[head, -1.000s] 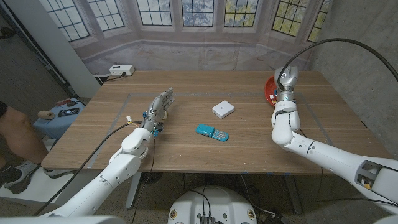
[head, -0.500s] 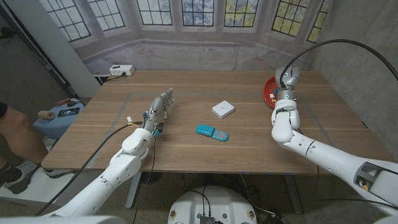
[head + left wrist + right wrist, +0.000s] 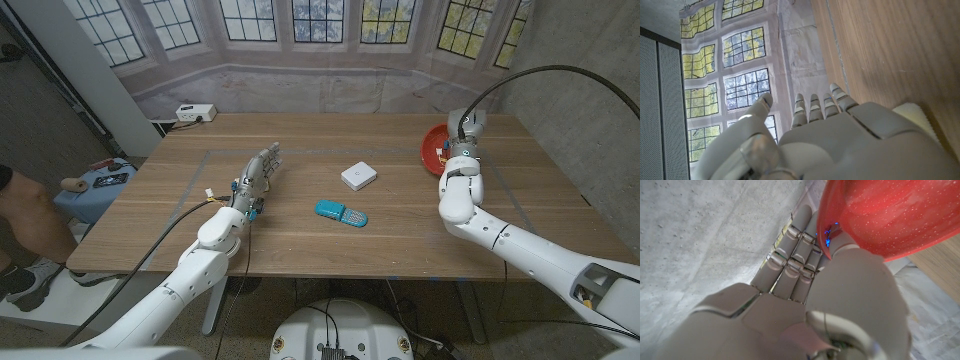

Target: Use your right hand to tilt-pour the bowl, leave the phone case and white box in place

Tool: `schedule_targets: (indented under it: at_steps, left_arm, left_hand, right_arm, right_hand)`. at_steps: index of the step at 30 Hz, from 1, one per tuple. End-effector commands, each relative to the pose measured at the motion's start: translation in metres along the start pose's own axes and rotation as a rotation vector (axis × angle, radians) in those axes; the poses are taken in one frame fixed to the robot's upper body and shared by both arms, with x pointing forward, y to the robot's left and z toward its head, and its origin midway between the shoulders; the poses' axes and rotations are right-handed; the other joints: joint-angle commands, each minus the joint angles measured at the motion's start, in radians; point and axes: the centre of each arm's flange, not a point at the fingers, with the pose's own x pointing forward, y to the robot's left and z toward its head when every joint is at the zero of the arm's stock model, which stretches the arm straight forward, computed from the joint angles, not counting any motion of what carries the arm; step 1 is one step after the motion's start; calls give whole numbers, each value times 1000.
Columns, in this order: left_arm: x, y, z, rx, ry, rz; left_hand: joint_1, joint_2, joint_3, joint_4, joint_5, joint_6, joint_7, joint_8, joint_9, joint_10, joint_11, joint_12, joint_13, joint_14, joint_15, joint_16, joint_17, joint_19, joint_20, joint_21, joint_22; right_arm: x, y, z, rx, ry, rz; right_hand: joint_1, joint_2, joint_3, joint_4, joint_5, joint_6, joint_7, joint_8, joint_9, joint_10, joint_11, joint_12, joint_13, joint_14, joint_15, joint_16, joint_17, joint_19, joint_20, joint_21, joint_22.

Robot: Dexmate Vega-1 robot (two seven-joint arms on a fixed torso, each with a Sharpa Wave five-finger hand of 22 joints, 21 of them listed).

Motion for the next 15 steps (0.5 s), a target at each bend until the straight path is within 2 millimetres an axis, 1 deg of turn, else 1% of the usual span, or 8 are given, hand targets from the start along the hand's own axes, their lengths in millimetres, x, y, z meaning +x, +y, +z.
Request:
schedule_targets:
  at_steps: [1,15]
  left_arm:
    - [2,-1,1,2,1,-3]
    - [0,-2,-1,-5,4,2]
  left_hand:
    - [7,-1,0,-1,5,6,-2,5,5,8,-2,1,2,9,5,5,3,6,1,5,5]
    - [8,-1,0,-2,5,5,-1,4,5,9,-1,0,2,9,4,4,3,6,1,5,5]
  right_arm:
    - [1,2,-7,123,34,61]
    - [8,8,-11,242,52,134]
  right_hand:
    - [6,-1,4,0,6,-3,-2,-2,5,14,-16,2,6,5,-17,-1,6,-3,-2,10,2]
    - [6,-1,4,0,5,-4,-2,-2,6,10,-14,0,7,3,-16,-7,14,-7,-4,18,2]
